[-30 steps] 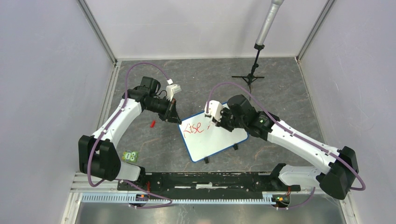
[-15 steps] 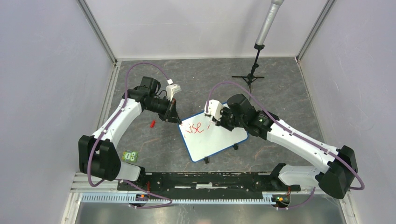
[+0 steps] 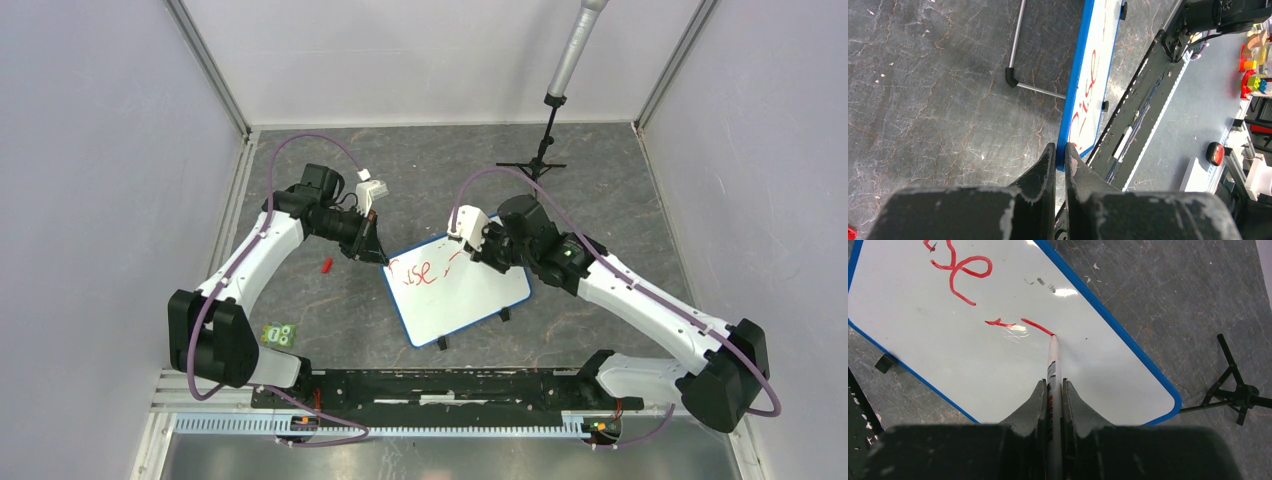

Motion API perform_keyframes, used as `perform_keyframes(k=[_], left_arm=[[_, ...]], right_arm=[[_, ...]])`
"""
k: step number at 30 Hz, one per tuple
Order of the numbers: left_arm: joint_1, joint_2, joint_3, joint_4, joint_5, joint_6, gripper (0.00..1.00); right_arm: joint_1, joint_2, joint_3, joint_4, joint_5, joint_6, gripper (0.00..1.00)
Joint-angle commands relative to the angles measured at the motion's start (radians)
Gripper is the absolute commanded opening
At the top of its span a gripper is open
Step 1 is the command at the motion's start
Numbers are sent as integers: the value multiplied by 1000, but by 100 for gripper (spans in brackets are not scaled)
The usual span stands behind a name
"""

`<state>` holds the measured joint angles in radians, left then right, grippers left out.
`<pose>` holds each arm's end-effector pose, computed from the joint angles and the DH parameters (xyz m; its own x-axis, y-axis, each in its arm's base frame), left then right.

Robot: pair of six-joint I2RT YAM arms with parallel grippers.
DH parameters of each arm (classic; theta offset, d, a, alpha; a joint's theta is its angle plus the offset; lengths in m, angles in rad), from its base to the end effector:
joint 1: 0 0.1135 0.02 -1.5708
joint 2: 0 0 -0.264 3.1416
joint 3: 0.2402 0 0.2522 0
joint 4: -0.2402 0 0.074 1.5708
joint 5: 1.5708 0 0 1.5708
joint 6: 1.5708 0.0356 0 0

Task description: Write a sentence on the whiteboard

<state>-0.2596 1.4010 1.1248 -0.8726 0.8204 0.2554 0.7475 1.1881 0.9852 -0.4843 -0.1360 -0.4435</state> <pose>0.2520 -0.0939 0.2750 -0.7357 0.3737 -0.5649 0.6723 0.5041 -0.5421 0.1859 0.1789 0.2985 -0.0982 -0.6707 -0.7351 -0.8774 0.4069 -0.2540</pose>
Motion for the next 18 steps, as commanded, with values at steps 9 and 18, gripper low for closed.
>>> perform_keyframes(k=[9, 18], left_arm=[[-4, -2, 18, 23, 0, 27, 3], [-4, -3, 19, 23, 1, 26, 3]], right_arm=[[-18, -22, 72, 2, -64, -21, 0], [-17, 15, 106, 19, -76, -11, 0]])
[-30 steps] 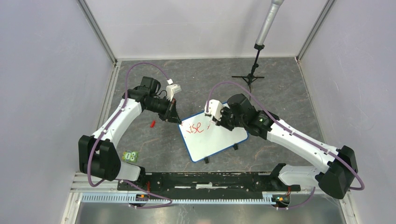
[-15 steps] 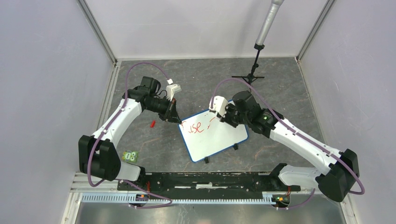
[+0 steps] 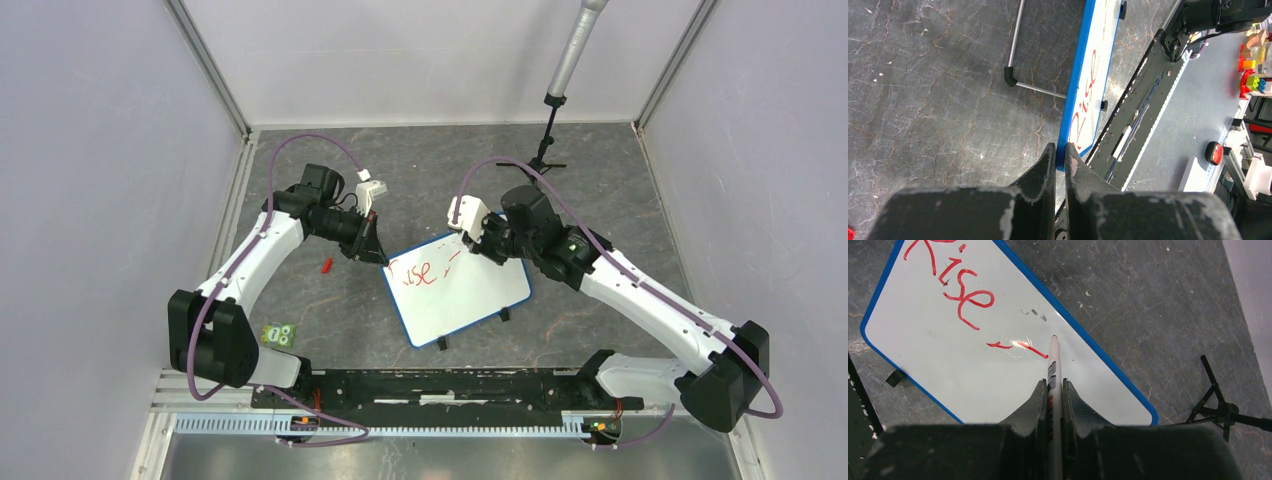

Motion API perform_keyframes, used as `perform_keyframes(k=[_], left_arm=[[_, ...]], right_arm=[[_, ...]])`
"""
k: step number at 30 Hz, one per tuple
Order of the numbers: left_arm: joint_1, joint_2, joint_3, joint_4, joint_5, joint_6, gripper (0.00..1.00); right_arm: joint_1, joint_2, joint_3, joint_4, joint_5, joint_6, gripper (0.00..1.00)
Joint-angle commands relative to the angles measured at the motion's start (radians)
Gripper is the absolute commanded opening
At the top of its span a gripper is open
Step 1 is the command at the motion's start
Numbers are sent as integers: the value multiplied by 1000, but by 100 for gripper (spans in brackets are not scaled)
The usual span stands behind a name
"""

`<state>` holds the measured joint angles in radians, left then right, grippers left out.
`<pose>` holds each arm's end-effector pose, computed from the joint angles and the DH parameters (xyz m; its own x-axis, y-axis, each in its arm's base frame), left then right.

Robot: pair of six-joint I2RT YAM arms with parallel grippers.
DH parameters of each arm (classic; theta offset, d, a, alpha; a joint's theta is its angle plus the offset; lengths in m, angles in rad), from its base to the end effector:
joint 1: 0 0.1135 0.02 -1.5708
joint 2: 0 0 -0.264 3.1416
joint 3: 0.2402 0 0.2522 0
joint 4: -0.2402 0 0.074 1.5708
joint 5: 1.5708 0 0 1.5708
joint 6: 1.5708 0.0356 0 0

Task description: Write a sentence on the whiteboard

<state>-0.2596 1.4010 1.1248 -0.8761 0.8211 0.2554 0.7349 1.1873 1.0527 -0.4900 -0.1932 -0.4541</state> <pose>0.2517 -0.0938 0.2748 -0.7376 0.3740 -0.5622 0.6705 0.5041 -0.5444 0.1886 0.1797 0.3212 -0.0505 -0.6259 -0.7782 -0.8855 0.3885 -0.2549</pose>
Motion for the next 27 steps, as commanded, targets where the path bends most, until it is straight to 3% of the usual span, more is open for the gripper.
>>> perform_keyframes(k=[1, 27], left_arm=[[-4, -3, 18, 26, 0, 27, 3], [-4, 7, 17, 26, -3, 30, 3]], right_arm=[[-5, 22, 38, 27, -16, 2, 0], [-3, -24, -108, -6, -12, -6, 0]])
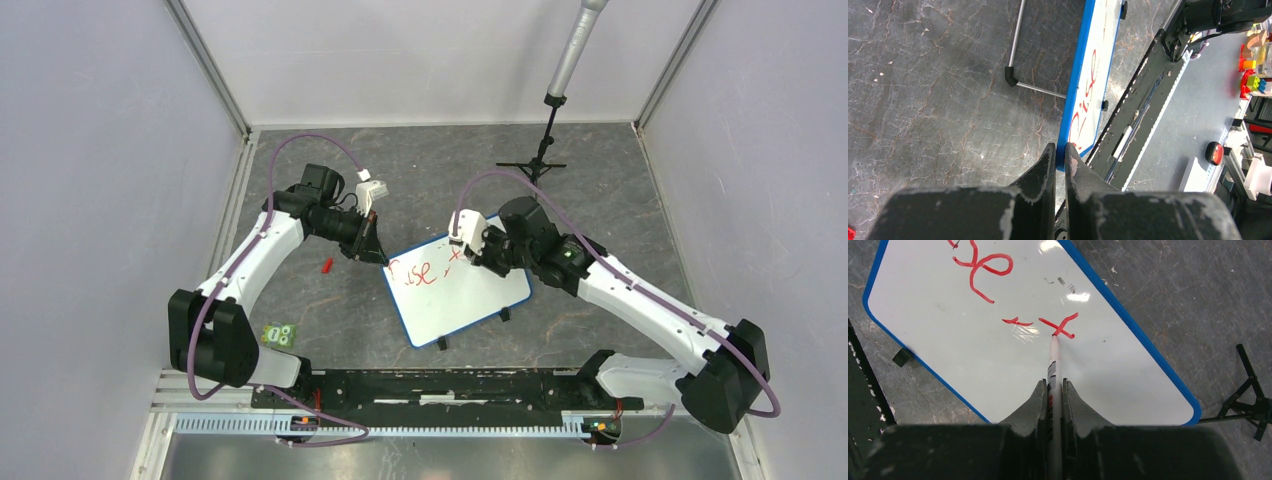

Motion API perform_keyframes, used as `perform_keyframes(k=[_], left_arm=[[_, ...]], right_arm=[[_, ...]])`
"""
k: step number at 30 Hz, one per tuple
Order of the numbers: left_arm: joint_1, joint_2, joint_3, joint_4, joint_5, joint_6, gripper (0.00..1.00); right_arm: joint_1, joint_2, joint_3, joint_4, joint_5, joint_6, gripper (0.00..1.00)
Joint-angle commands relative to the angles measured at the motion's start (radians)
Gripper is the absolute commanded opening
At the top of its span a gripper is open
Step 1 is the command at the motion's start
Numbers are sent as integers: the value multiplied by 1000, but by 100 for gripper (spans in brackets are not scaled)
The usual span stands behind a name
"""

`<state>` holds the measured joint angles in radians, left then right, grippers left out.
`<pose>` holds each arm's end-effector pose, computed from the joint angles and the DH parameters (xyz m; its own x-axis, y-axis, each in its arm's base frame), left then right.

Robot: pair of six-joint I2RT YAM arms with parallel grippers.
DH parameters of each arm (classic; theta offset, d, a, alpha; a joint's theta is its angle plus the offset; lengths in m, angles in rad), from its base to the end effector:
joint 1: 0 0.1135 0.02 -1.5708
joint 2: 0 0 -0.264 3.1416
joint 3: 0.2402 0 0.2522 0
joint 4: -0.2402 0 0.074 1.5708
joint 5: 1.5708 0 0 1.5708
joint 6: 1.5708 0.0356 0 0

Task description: Write a sentence on the whiteboard

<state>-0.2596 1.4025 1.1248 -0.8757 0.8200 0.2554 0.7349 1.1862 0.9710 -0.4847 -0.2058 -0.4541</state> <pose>0.2520 -0.0939 0.2745 -0.7382 0.3744 -0.5611 0.6698 0.5051 -0.5443 0.1853 0.1773 0.2944 -0.0907 -0.6607 -0.7451 -0.9037 0.3690 -0.2172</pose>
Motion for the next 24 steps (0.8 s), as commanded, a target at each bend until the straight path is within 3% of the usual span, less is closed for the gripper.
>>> perform_keyframes(k=[1, 24], left_arm=[[-4, 6, 17, 26, -3, 29, 3], [-4, 3, 17, 26, -2, 26, 3]], right_arm=[[-3, -26, -31, -13, -2, -8, 0], [-4, -32, 51, -34, 75, -35, 0]])
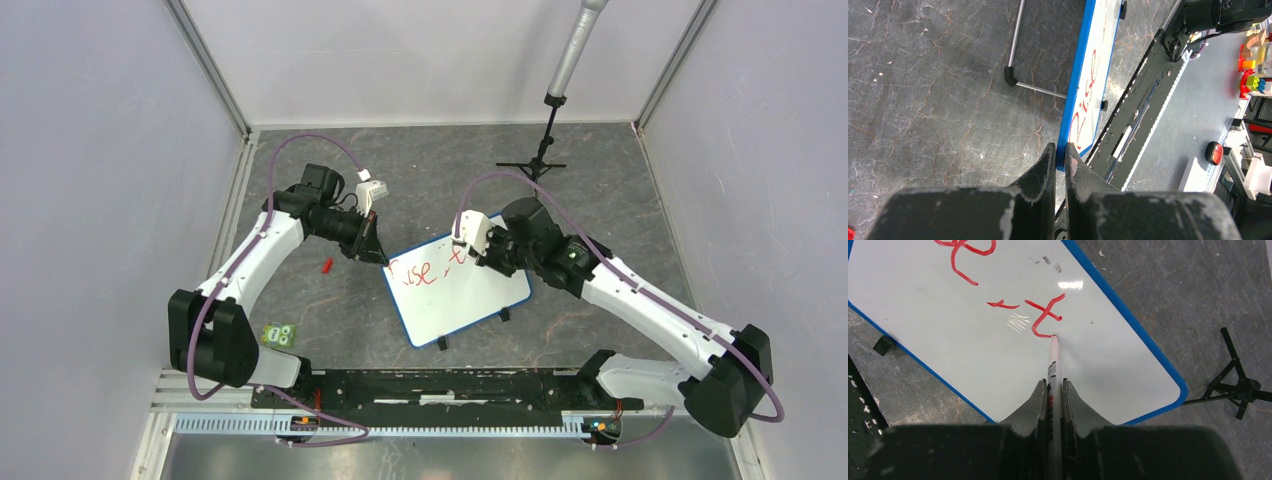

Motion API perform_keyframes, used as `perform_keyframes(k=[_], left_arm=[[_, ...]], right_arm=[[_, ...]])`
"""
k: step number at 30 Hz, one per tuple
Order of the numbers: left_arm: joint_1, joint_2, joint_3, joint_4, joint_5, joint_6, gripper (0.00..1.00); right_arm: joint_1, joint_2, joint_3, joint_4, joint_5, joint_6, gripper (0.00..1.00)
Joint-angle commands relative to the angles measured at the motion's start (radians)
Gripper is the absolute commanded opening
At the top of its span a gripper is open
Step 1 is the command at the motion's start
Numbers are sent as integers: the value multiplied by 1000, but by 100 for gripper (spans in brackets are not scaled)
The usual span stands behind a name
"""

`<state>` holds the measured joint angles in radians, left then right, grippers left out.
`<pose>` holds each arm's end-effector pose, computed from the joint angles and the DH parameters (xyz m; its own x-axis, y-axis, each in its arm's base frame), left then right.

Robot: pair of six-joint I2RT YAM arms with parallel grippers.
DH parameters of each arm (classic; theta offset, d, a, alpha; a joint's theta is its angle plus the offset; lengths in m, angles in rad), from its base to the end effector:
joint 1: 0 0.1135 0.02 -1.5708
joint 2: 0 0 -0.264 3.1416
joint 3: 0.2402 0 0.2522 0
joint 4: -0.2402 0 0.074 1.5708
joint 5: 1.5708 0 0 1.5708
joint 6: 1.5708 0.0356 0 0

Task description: Write a sentence on the whiteboard

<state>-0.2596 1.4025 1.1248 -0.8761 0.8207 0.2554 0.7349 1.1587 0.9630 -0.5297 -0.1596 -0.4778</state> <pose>0.2519 -0.0939 0.2745 -0.7384 0.3743 -0.5609 0.6697 0.5046 -0.5449 0.1801 0.1704 0.2942 -0.0921 -0.6952 -0.7129 -0.8925 0.3751 -0.2504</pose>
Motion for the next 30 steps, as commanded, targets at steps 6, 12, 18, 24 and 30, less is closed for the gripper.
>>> perform_keyframes(k=[6, 12, 18, 24, 30], left_arm=[[-4, 4, 20, 26, -2, 26, 3], [-4, -1, 19, 26, -5, 26, 3], [-4, 0, 15, 26, -6, 26, 3], [-4, 4, 20, 26, -5, 25, 3], [-4, 2, 17, 25, -3, 24, 3]], right_arm=[[-5, 6, 77, 15, 24, -15, 0], [-5, 24, 74, 32, 20, -17, 0], [-5, 26, 57, 40, 30, -19, 0], [-6, 2, 19, 28, 47, -19, 0], [-6, -26, -22, 10, 44, -17, 0]])
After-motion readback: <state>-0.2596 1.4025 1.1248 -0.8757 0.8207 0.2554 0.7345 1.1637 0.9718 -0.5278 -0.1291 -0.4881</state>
